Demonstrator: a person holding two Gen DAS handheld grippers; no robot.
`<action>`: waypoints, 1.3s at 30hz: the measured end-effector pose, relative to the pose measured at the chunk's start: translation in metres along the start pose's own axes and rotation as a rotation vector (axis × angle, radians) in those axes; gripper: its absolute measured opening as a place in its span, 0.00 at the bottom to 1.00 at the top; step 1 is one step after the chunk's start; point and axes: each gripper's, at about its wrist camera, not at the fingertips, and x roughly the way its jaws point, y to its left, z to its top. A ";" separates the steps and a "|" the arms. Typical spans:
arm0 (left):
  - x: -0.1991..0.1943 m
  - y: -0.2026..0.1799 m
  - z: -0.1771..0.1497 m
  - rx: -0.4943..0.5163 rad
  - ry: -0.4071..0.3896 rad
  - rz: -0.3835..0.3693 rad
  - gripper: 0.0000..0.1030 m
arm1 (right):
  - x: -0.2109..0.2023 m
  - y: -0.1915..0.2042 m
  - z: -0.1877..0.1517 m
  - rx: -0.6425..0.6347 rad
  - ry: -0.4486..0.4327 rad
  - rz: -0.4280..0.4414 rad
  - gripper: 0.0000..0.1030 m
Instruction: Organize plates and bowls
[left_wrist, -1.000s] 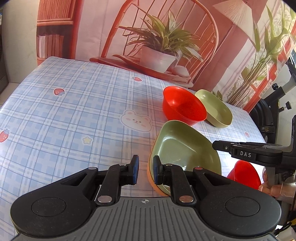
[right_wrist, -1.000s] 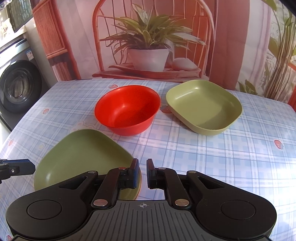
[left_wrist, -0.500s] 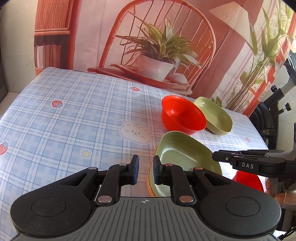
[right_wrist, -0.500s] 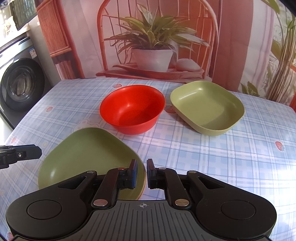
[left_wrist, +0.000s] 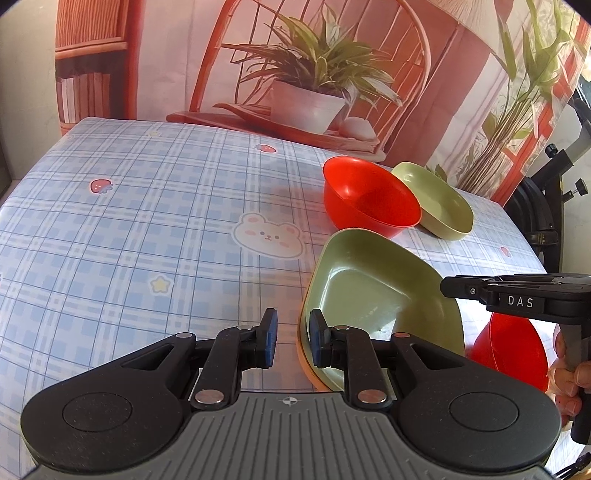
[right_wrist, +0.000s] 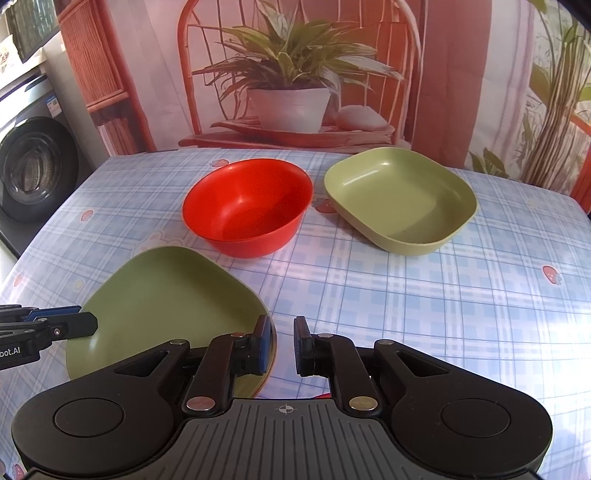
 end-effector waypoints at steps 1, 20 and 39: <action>0.003 0.003 0.002 -0.012 0.008 -0.006 0.21 | 0.000 0.000 0.000 0.000 -0.001 -0.002 0.12; -0.048 -0.031 0.043 0.094 -0.131 -0.026 0.27 | -0.060 -0.047 -0.004 0.125 -0.184 0.029 0.16; 0.013 -0.116 0.105 0.178 -0.164 -0.134 0.28 | -0.077 -0.121 0.008 0.149 -0.207 -0.099 0.16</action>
